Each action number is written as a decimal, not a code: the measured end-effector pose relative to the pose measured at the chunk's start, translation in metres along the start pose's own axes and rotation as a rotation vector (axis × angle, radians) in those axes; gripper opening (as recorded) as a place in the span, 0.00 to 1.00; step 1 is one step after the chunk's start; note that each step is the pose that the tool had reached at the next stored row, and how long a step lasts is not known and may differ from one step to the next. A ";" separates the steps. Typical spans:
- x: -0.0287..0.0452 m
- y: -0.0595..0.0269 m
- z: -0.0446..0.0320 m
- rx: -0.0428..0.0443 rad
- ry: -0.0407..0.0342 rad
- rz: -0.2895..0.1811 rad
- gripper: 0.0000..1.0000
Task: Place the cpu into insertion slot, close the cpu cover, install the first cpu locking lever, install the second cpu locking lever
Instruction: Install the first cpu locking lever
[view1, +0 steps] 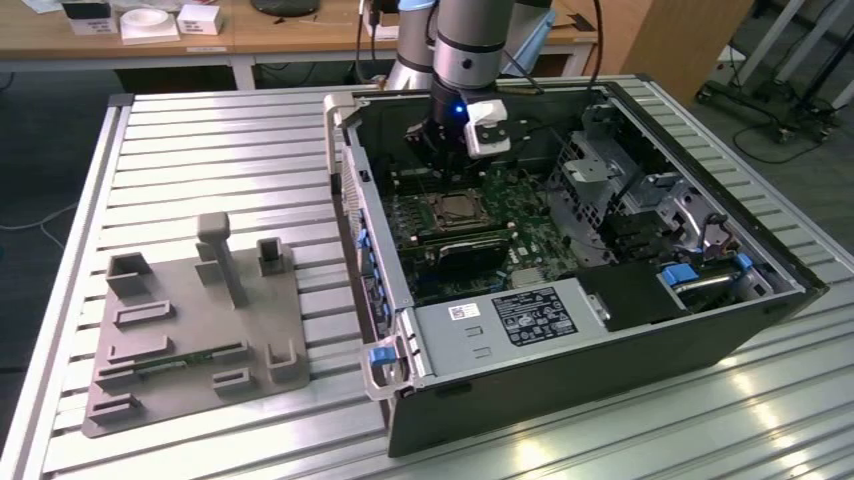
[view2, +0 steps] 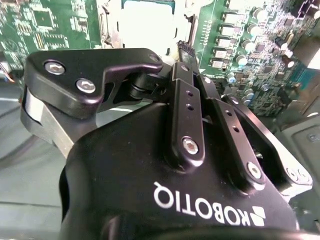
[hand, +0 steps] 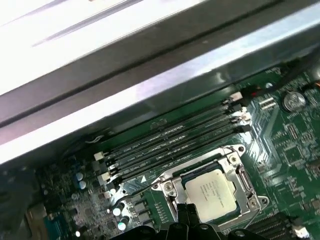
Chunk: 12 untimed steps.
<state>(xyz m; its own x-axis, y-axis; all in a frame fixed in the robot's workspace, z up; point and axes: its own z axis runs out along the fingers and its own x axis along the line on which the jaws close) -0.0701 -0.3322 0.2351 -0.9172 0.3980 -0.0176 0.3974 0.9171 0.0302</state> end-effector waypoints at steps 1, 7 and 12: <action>0.0000 0.0000 0.0000 -0.0003 0.0003 -0.013 0.10; 0.0000 0.0000 0.0000 -0.0017 0.0028 -0.093 0.10; 0.0000 0.0000 0.0002 -0.0033 0.0055 -0.183 0.10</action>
<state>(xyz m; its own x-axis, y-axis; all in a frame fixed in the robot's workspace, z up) -0.0701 -0.3322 0.2349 -0.9743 0.2246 -0.0177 0.2240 0.9741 0.0302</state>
